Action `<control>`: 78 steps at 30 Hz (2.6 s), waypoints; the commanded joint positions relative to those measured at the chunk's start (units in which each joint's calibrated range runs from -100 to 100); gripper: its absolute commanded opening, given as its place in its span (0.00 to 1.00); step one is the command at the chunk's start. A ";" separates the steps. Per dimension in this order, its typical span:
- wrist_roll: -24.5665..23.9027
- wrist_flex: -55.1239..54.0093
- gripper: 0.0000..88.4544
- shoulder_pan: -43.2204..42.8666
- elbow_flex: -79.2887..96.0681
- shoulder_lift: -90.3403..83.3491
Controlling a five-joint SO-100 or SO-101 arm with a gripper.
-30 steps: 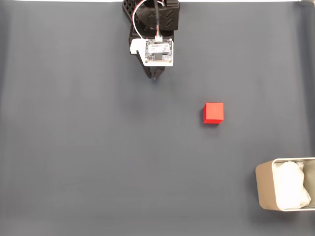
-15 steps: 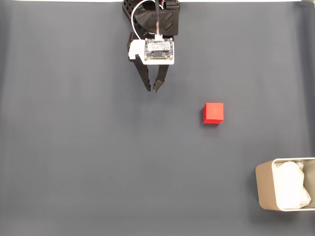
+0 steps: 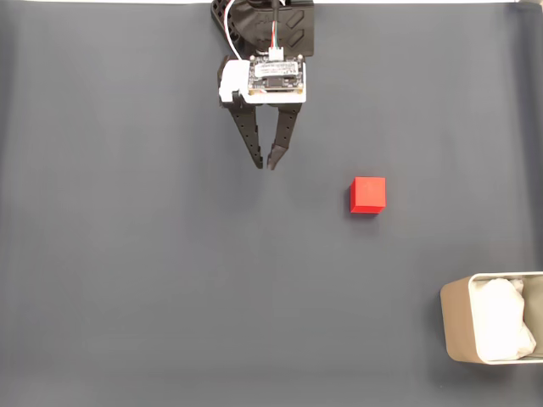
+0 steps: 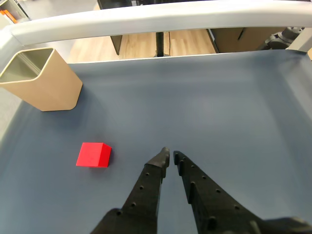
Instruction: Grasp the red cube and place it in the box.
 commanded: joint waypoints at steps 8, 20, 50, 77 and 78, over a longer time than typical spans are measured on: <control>-0.39 2.72 0.00 -2.45 -17.31 11.55; -0.73 12.15 0.00 -7.85 -33.73 23.25; 1.61 21.33 0.16 -23.05 -40.76 28.62; 3.71 10.76 0.41 -18.29 -31.91 31.22; 3.76 10.18 0.41 -18.15 -31.36 31.39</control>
